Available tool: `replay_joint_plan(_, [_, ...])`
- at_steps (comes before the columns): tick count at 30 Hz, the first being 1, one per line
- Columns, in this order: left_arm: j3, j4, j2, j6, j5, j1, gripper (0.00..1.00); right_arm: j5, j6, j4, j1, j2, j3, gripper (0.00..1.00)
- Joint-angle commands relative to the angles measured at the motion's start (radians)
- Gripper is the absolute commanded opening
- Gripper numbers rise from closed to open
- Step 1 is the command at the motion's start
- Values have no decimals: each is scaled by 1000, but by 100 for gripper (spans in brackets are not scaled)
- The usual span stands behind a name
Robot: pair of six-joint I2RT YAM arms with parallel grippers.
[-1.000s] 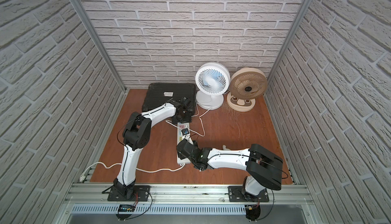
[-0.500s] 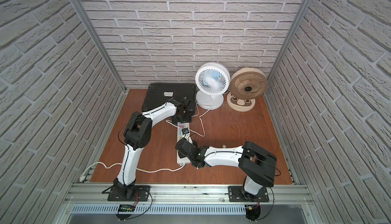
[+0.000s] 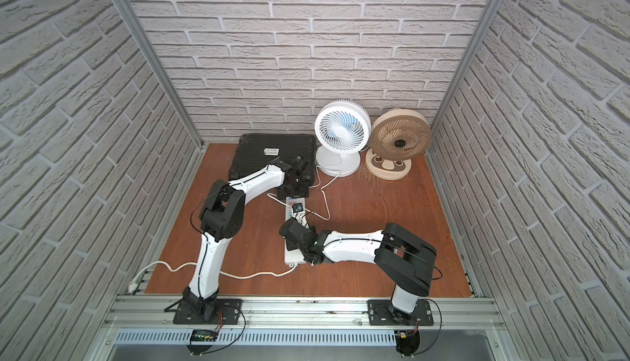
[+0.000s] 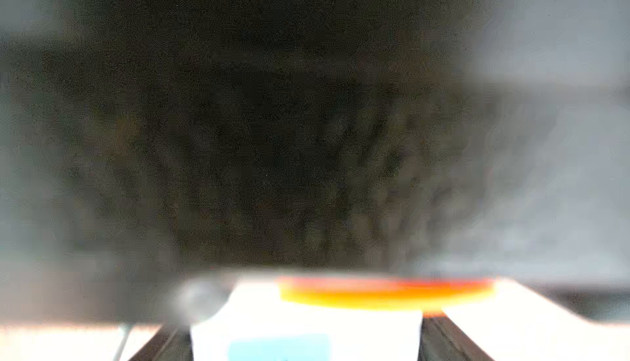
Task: Unplug the desk fan from the power strip
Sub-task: Remove the plug from the socket.
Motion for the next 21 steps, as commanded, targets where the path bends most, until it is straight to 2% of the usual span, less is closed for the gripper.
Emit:
replay_joint_plan(1, [-52, -57, 122, -5, -35, 24, 0, 15, 5, -31, -4, 18, 31, 32])
replay_joint_plan(9, [-48, -58, 121, -1, -33, 24, 0, 28, 9, -77, -4, 41, 63, 29])
replay_joint_plan(21, [-40, -61, 125, 5, -29, 22, 0, 23, -6, -92, 0, 56, 86, 6])
